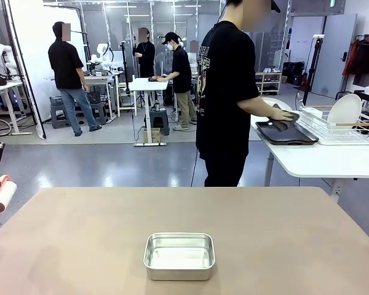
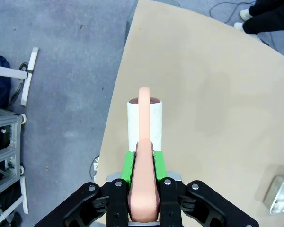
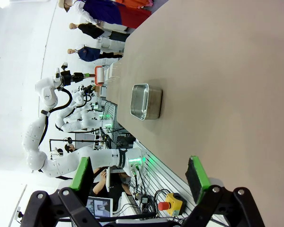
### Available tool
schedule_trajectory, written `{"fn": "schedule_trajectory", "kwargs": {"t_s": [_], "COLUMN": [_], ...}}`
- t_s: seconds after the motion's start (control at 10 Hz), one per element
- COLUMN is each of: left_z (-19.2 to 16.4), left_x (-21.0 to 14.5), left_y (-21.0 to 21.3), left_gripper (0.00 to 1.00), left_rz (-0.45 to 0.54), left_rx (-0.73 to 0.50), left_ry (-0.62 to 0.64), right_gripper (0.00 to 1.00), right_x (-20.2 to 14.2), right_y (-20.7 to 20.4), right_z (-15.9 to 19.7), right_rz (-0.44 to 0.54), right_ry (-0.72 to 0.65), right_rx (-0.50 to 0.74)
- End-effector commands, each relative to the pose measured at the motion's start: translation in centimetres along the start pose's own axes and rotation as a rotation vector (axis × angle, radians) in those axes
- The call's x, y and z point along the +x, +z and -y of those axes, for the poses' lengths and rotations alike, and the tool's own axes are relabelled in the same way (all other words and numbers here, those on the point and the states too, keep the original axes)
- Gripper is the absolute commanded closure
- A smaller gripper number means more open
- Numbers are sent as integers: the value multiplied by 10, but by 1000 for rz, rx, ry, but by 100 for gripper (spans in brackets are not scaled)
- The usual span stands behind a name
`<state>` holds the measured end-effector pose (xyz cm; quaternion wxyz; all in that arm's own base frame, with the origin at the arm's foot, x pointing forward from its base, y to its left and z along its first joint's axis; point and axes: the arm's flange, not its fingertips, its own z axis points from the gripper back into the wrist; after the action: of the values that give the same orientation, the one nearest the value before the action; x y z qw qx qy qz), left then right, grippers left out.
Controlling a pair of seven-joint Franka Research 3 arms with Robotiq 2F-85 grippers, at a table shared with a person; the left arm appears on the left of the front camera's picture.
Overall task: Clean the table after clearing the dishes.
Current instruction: Place the Lint Roller back on top of the Airtight Container.
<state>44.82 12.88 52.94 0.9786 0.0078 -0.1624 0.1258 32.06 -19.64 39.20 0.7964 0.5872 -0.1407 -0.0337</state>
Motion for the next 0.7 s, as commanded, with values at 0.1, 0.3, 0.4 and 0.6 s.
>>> {"fn": "schedule_trajectory", "kwargs": {"t_s": [0.1, 0.3, 0.4, 0.6], "left_z": [-1, -1, -1, 0], "left_x": [0, 0, 0, 0], "left_y": [2, 2, 2, 0], "left_gripper": [79, 79, 79, 79], "left_rz": [8, 8, 8, 0], "left_rx": [1, 1, 1, 0], "left_ry": [-2, -2, -2, 0], "right_gripper": [0, 0, 0, 0], "right_x": [0, 0, 0, 0], "right_y": [0, 0, 0, 0], "right_z": [-1, -1, -1, -1], "right_rz": [8, 8, 8, 8], "right_ry": [3, 3, 3, 3], "right_rx": [-3, -3, -3, -3]}}
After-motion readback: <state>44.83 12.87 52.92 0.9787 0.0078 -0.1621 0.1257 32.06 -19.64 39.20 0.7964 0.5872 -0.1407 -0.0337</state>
